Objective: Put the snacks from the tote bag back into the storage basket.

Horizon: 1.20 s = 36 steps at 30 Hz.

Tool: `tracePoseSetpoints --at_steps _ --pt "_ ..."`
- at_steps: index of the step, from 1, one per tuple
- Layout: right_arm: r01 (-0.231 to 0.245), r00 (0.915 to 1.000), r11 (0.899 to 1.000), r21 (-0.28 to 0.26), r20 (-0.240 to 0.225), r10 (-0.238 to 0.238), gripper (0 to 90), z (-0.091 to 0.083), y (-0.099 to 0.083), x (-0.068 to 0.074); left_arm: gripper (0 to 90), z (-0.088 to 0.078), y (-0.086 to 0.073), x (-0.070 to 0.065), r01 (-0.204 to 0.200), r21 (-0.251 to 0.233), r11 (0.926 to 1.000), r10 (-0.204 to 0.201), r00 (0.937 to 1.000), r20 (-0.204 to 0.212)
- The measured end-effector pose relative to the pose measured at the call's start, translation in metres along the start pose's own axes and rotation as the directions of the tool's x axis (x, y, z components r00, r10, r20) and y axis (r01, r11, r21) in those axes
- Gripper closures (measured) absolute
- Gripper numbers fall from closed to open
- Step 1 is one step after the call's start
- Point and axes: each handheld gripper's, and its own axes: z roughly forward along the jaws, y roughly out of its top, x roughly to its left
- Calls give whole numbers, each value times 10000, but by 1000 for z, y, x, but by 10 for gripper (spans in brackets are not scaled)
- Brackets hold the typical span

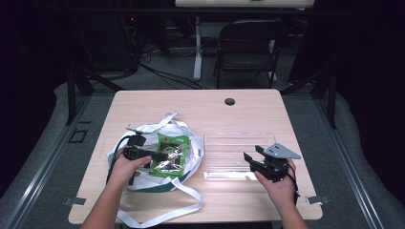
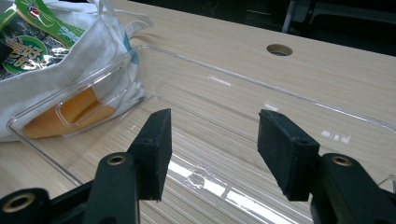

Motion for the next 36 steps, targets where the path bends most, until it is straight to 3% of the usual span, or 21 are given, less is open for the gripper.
tracePoseSetpoints --at_steps 7,15,31,36 --pt "-8 10000 10000 2 -2 8 450 0 0 0 598 3 -1 -1 -58 119 9999 57 9999 88" --pt "-2 10000 10000 -12 -4 2 450 0 0 0 680 -5 0 -1 -179 188 9997 165 9973 714" --pt "56 10000 10000 21 -8 -56 450 1 0 1 713 -10 1 -1 -556 324 9979 517 9925 1105" --pt "57 10000 10000 25 -18 -57 449 1 0 1 715 -12 1 -2 -710 220 9972 684 9924 1024"
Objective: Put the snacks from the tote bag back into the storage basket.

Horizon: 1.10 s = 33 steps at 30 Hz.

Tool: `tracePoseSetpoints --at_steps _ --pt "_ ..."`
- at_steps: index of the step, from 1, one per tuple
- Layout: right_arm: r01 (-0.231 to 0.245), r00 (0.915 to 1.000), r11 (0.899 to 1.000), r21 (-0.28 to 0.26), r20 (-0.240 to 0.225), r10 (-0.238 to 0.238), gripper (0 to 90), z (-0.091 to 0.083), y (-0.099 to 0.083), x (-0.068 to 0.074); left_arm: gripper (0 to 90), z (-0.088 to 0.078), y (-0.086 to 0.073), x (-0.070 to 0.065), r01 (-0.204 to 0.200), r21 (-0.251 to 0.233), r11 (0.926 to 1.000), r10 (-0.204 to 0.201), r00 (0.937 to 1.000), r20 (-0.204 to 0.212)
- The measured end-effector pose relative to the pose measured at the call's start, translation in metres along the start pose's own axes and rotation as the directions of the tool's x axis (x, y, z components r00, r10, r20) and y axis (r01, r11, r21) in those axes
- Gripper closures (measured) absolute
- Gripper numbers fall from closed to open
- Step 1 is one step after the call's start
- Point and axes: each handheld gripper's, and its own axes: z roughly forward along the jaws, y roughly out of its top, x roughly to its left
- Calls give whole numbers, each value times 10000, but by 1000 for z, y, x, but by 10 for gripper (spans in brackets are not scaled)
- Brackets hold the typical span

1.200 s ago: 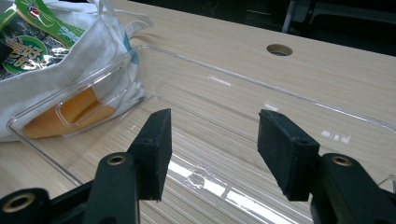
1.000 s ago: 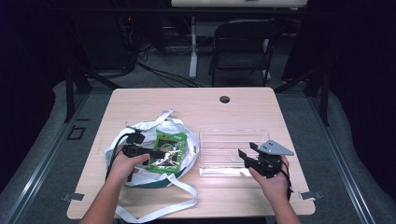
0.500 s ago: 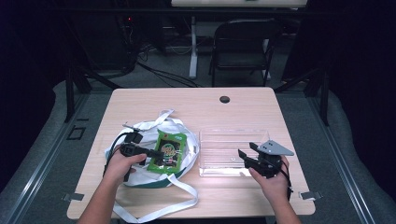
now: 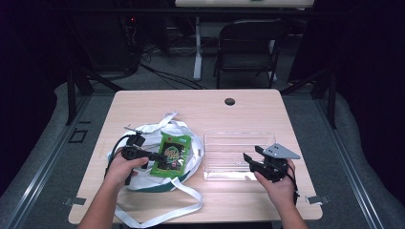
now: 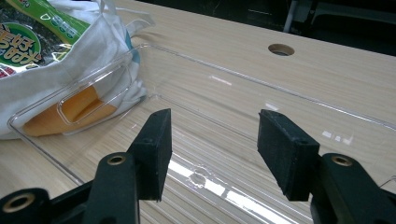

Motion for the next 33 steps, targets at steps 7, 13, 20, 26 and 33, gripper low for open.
tracePoseSetpoints --at_steps 7,13,20,26,33 --pt "75 10000 10000 36 -23 -75 449 0 0 0 714 -5 1 -1 -175 -300 9994 170 9997 -167" --pt "105 9999 9999 31 -37 -104 449 1 0 1 715 -10 1 -1 -183 -597 9980 171 9996 -207" --pt "186 9998 9998 38 -45 -186 448 1 0 1 715 -15 2 -2 -279 -925 9953 252 9992 -303" --pt "237 9997 9997 48 -35 -237 448 1 0 1 716 -18 2 -4 -333 -1176 9925 292 9989 -362" --pt "318 9995 9995 65 -70 -318 449 1 0 2 716 -22 3 -5 -416 -1433 9888 362 9985 -398"
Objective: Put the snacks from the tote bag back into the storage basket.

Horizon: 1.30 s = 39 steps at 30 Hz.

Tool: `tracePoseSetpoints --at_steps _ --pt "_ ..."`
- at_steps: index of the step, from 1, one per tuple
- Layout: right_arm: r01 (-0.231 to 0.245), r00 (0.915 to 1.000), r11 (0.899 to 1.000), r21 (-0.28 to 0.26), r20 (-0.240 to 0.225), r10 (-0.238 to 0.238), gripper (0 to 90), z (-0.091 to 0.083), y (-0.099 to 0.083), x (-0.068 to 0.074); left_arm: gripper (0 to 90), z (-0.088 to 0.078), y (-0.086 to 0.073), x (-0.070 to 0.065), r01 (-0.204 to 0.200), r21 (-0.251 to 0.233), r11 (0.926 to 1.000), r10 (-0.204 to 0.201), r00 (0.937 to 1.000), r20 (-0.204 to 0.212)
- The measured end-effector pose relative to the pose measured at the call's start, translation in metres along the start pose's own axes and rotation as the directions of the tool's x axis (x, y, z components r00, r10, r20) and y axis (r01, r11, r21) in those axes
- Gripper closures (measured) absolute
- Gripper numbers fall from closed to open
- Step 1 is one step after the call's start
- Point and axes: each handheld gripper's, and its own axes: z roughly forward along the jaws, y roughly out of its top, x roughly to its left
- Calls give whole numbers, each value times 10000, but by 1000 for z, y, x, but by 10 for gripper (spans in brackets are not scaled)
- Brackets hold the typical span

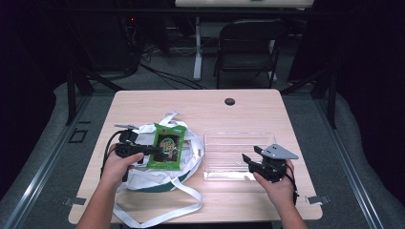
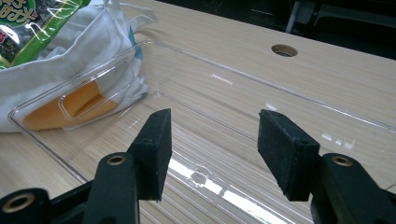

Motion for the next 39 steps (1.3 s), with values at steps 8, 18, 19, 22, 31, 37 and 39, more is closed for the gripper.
tracePoseSetpoints --at_steps 8,18,19,22,31,37,39 --pt "-27 10000 10000 2 -4 27 449 0 0 0 716 -5 2 -3 -141 -461 9988 145 9999 63" --pt "6 10000 10000 -2 -35 -6 449 0 0 0 716 -11 4 -8 -500 -1059 9931 495 9987 -78" --pt "15 10000 10000 -8 -32 -15 449 0 0 0 716 -12 4 -8 -557 -1161 9917 551 9984 -79" --pt "13 10000 10000 3 -30 -13 449 0 0 0 716 -14 4 -10 -636 -1334 9890 633 9980 -69" --pt "84 9999 10000 31 -107 -84 450 0 1 1 717 -18 5 -17 -1171 -1832 9761 1143 9931 -259" --pt "111 9998 9999 10 -151 -111 450 0 1 2 717 -17 6 -23 -1508 -2154 9648 1488 9885 -257" --pt "154 9997 9999 -26 -170 -155 450 0 1 2 717 -17 7 -25 -1574 -2236 9619 1568 9874 -204"
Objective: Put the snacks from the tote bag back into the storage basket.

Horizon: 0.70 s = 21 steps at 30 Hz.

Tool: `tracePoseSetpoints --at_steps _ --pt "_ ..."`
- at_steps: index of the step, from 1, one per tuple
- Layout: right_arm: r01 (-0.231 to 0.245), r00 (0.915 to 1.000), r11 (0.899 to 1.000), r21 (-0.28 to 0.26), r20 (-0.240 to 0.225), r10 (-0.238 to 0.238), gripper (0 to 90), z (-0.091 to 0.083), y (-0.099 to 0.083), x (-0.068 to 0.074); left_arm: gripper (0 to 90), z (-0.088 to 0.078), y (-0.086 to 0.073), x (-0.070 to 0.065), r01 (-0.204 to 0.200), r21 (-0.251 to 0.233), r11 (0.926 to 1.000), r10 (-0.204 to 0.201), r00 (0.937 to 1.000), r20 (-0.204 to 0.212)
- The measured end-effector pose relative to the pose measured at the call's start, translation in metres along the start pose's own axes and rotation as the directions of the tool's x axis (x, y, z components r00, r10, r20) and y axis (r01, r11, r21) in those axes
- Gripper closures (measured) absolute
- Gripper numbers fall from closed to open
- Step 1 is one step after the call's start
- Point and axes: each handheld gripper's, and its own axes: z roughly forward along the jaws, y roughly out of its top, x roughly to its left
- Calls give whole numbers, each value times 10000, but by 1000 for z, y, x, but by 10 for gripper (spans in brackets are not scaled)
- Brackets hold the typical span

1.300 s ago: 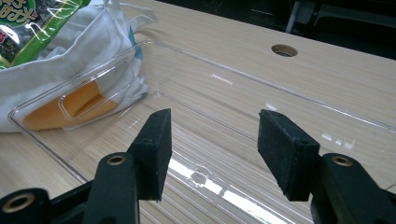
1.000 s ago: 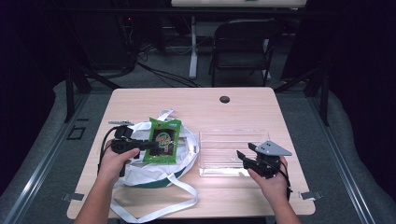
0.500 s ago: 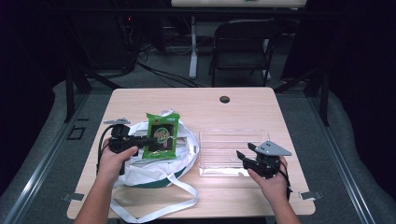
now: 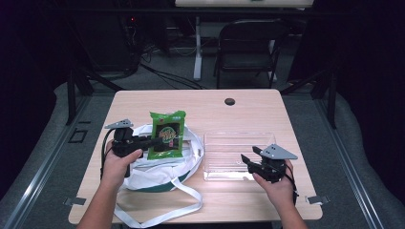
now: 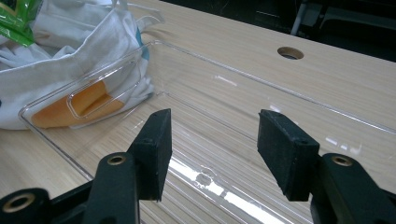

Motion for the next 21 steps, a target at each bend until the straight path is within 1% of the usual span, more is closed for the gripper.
tracePoseSetpoints --at_steps 3,9,13,14,18,19,21 --pt "31 10000 10000 -42 -42 -31 449 0 0 0 717 0 1 -4 -118 -116 9999 119 9999 58" --pt "188 9998 9998 0 -91 -188 449 0 1 1 717 3 3 -11 -393 -106 9992 397 9988 300" --pt "613 9975 9981 -98 -335 -616 458 -1 2 5 717 5 4 -15 -576 -65 9983 578 9970 513" --pt "822 9956 9966 -109 -435 -826 459 -1 3 5 717 5 4 -16 -605 -87 9981 609 9967 532" --pt "1073 9919 9941 -167 -671 -1082 458 -2 8 9 717 7 4 -21 -685 -114 9976 691 9956 641" --pt "1254 9896 9920 -168 -695 -1262 459 -2 10 9 717 8 4 -22 -703 -143 9974 711 9952 665" --pt "1376 9864 9899 -338 -860 -1400 459 -2 13 9 717 9 5 -24 -790 -95 9968 795 9940 747"
